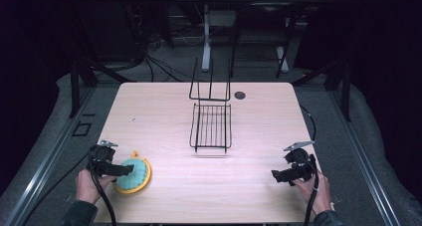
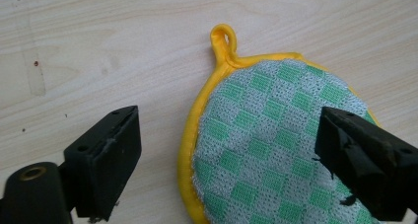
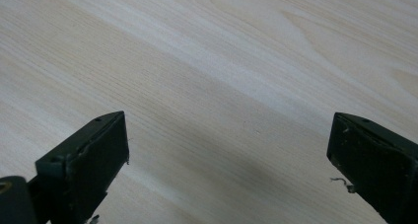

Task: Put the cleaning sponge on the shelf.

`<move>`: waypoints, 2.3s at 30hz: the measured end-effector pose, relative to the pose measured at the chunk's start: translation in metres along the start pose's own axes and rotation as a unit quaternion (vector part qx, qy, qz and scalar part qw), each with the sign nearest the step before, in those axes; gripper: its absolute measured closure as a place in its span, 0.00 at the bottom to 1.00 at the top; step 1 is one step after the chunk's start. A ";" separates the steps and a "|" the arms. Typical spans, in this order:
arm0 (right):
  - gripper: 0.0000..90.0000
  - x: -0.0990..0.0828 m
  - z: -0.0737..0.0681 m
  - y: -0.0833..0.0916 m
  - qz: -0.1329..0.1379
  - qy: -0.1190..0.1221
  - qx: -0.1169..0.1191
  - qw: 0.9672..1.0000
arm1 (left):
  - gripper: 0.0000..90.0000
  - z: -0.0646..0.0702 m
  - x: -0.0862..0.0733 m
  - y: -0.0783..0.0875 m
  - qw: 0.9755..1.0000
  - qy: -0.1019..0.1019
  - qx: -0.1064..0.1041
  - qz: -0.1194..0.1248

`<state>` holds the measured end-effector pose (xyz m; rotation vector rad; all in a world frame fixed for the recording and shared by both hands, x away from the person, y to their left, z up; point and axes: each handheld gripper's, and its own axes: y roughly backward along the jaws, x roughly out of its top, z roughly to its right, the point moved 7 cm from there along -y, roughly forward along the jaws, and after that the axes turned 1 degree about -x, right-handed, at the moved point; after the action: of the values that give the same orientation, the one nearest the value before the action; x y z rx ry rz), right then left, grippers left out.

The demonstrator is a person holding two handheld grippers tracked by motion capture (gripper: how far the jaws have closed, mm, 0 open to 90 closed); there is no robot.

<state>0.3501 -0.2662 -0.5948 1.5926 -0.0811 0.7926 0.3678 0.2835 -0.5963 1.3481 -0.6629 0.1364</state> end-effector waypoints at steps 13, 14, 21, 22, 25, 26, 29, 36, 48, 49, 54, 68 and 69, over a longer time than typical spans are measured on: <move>0.03 -0.001 -0.001 -0.001 -0.004 0.002 0.005 1.000 | 0.46 0.007 0.001 -0.010 1.000 -0.004 -0.025 0.005; 0.04 -0.001 -0.001 -0.001 -0.003 0.001 0.005 1.000 | 0.48 0.007 0.000 -0.010 1.000 -0.005 -0.023 0.008; 0.04 0.000 0.001 0.003 0.000 0.001 0.003 1.000 | 0.62 0.010 -0.002 -0.011 1.000 -0.009 -0.019 0.014; 0.04 0.000 0.001 0.003 0.000 0.001 0.003 1.000 | 0.62 0.010 -0.002 -0.011 1.000 -0.013 -0.017 0.014; 0.04 0.000 0.001 0.001 0.001 -0.006 0.008 1.000 | 0.69 0.010 -0.003 -0.011 1.000 -0.019 -0.013 0.016; 0.04 0.000 0.001 0.001 0.001 -0.006 0.008 1.000 | 0.69 0.010 -0.003 -0.011 1.000 -0.020 -0.011 0.020; 0.04 -0.001 -0.001 0.000 -0.002 -0.004 0.009 1.000 | 0.76 0.010 -0.004 -0.010 0.999 -0.029 0.003 0.028; 0.05 -0.001 -0.002 0.001 0.002 0.001 0.014 1.000 | 0.91 0.011 -0.003 -0.010 0.998 -0.050 0.027 0.035; 0.06 0.001 -0.002 0.003 0.007 0.003 0.014 1.000 | 0.98 0.007 -0.001 -0.001 0.997 -0.051 0.009 0.054; 0.06 0.000 -0.001 0.003 0.005 0.004 0.014 1.000 | 0.98 0.007 -0.001 0.000 0.997 -0.053 0.008 0.053; 0.06 0.001 -0.001 0.004 0.007 0.003 0.011 1.000 | 0.98 0.008 0.001 0.008 0.997 -0.051 0.003 0.064; 0.07 0.000 0.000 0.003 0.003 0.003 0.013 1.000 | 0.98 0.011 0.004 0.031 0.995 -0.050 -0.014 0.085; 0.07 -0.001 0.000 0.003 -0.001 0.005 0.012 1.000 | 0.98 0.012 0.005 0.032 0.995 -0.049 -0.021 0.087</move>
<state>0.3481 -0.2671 -0.5927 1.6120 -0.0629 0.8019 0.3522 0.2787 -0.5655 1.2620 -0.8624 0.1956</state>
